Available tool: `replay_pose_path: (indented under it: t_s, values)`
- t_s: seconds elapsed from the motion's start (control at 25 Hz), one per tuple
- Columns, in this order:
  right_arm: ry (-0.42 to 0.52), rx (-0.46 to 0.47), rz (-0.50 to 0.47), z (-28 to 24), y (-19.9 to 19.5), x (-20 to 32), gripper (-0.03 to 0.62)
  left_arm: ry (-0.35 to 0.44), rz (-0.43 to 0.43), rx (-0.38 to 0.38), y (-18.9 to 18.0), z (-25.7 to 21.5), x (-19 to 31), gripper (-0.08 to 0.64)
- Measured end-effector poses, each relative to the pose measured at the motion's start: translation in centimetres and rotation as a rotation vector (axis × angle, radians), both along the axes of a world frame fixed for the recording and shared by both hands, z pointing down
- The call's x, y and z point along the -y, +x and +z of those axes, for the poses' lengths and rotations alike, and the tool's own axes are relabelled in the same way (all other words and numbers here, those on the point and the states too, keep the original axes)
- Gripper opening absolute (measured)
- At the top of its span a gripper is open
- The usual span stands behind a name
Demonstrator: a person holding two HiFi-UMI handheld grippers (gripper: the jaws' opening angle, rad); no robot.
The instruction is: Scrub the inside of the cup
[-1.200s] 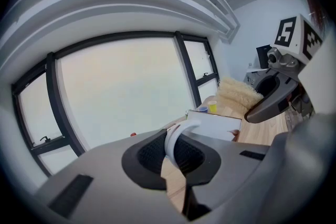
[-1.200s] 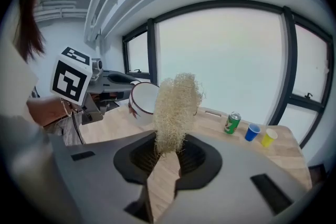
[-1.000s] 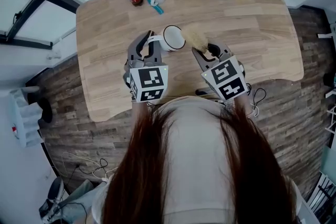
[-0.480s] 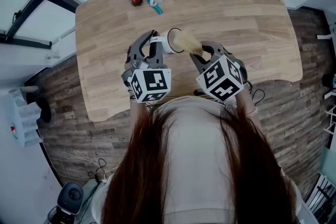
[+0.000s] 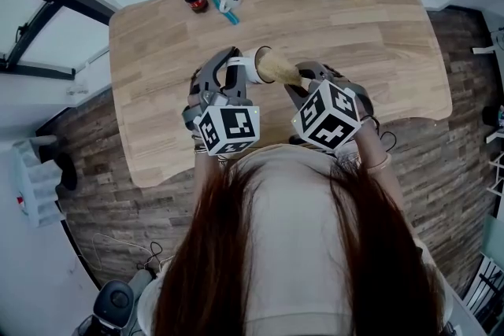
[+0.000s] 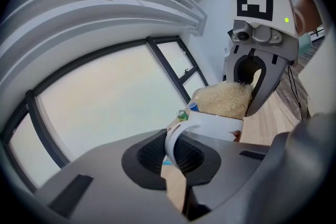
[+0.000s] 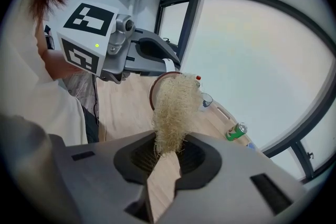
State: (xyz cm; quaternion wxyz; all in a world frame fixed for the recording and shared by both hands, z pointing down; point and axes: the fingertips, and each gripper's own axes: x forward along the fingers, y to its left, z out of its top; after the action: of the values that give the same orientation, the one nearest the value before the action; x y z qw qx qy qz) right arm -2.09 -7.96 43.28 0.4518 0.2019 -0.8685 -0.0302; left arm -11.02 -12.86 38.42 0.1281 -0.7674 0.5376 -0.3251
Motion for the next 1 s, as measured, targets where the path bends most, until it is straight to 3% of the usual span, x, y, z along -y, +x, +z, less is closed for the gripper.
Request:
replay_pose_path:
  t_s: [0.48,1.0]
  values:
    - [-0.07,-0.121,-0.1,1.7,0.4,-0.9,0.086,0.006,0.073,0.101,1.5,0.9,-0.1,0.023]
    - [-0.127,-0.194,-0.146,2.9,0.6,-1.4,0.086,0.02,0.13,0.177,2.5,1.3,-0.2,0.024]
